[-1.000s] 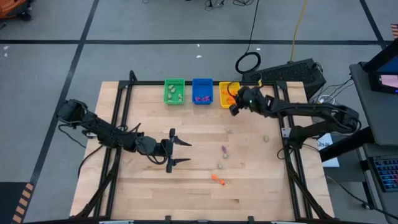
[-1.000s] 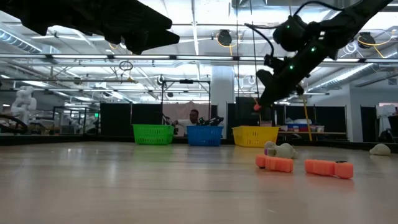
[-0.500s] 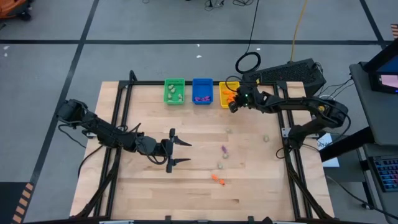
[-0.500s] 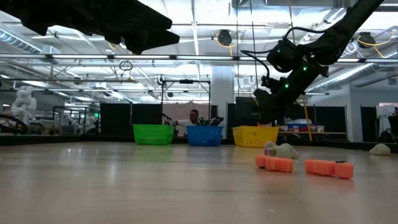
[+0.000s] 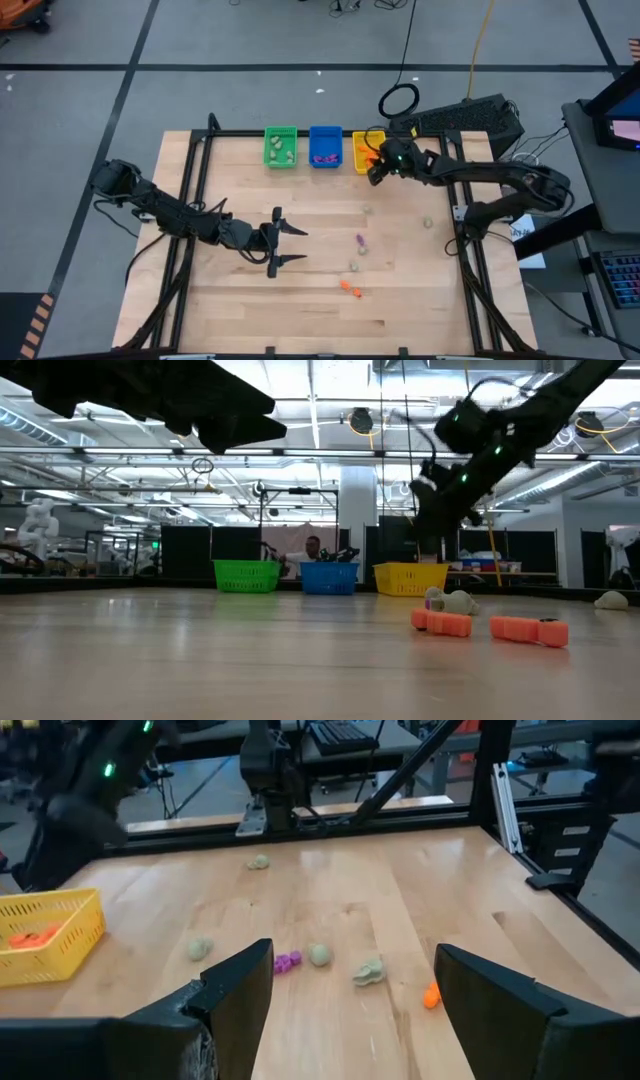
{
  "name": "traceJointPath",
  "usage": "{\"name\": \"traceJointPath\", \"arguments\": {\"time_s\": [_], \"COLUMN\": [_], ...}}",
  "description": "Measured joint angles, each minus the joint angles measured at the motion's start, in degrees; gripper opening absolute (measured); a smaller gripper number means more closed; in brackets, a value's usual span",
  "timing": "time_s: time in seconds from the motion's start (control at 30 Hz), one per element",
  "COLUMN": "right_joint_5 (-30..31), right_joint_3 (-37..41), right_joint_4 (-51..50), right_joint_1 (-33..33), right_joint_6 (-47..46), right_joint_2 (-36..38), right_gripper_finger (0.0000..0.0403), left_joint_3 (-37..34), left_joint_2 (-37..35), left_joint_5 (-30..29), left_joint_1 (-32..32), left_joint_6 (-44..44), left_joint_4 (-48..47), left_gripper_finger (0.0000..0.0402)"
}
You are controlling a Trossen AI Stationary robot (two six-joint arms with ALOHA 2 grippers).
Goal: Sort Halloween decoration
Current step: Put the gray skull toy into the green bin
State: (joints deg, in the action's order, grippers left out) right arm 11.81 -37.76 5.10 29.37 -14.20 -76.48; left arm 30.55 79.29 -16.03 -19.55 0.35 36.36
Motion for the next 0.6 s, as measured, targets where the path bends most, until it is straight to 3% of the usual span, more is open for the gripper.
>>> {"name": "traceJointPath", "arguments": {"time_s": [0.27, 0.6], "right_joint_5": [0.3, 7.7], "right_joint_3": [0.2, 0.7], "right_joint_4": [-11.0, -18.3], "right_joint_1": [-15.4, -38.6], "right_joint_6": [-0.7, -6.6], "right_joint_2": [10.2, 11.1], "right_gripper_finger": [0.0137, 0.0137], "left_joint_3": [0.0, 0.0], "left_joint_2": [0.0, 0.0], "left_joint_5": [0.0, -0.3], "left_joint_1": [0.0, -0.1], "left_joint_6": [-1.6, -1.7], "left_joint_4": [0.2, 0.2], "left_gripper_finger": [0.0274, 0.0274]}}
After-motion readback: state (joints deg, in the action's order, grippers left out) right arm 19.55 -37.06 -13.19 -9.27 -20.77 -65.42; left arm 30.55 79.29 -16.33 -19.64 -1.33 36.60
